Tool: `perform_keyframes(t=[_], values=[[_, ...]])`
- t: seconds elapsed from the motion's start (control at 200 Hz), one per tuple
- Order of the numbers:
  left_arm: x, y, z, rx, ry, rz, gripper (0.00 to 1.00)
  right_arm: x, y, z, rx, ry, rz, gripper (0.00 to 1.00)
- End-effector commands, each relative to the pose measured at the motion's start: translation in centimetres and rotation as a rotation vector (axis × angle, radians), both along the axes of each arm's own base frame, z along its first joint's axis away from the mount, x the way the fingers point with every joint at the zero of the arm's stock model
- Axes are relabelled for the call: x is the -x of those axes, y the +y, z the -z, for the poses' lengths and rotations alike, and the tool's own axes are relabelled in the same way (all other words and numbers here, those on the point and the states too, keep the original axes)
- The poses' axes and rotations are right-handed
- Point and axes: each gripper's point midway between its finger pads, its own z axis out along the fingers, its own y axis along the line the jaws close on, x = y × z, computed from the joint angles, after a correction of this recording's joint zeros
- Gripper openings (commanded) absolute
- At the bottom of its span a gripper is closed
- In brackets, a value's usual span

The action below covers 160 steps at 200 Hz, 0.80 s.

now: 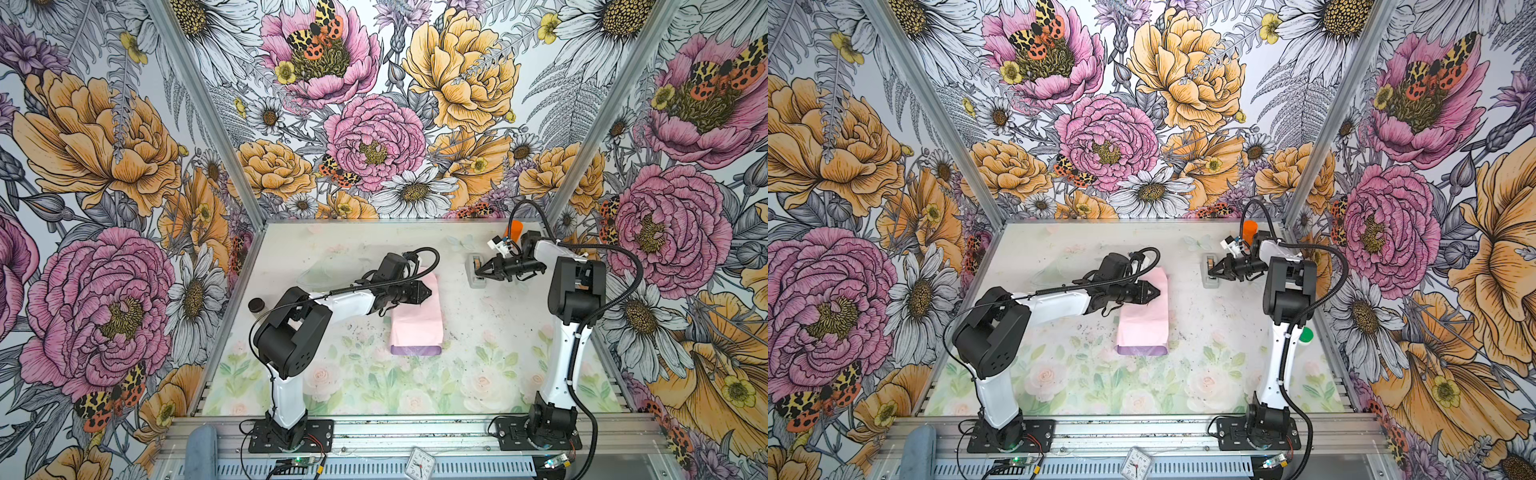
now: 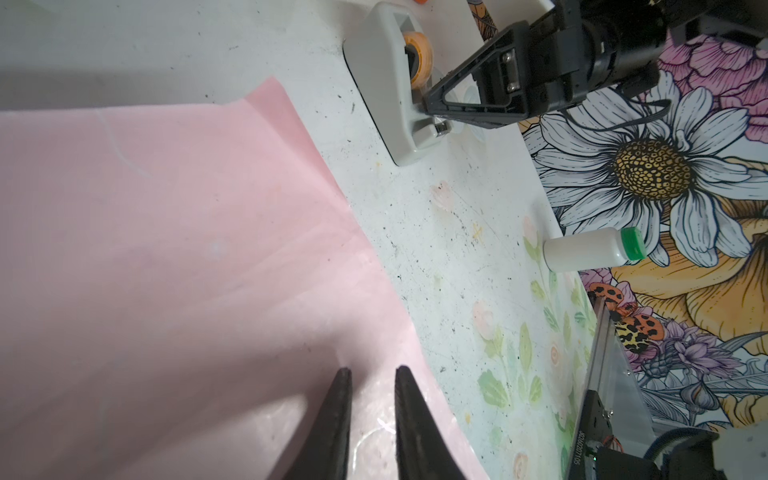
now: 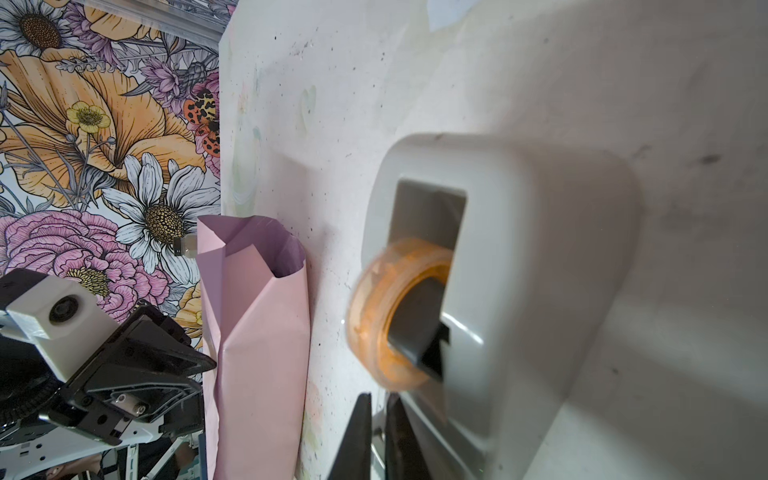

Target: Wrap the gift box in paper

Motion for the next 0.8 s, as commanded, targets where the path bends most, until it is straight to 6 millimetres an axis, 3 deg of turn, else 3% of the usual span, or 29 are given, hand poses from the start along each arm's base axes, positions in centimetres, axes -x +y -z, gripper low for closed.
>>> perform_keyframes(t=[0.0, 0.17, 0.55, 0.796], values=[[2.4, 2.0, 4.6, -0.112, 0.142, -0.006, 0.22, 0.1, 0.1, -0.6, -0.035, 0.004, -0.003, 0.07], [2.4, 2.1, 4.5, -0.114, 0.140, -0.007, 0.22, 0.1, -0.3, -1.8, -0.032, -0.006, 0.016, 0.00], [2.3, 2.2, 4.5, -0.118, 0.137, -0.007, 0.22, 1.0, -0.7, -4.6, -0.025, -0.006, 0.060, 0.00], [2.3, 2.3, 4.5, -0.118, 0.135, -0.008, 0.22, 2.3, -1.0, -4.8, 0.001, 0.033, 0.096, 0.00]])
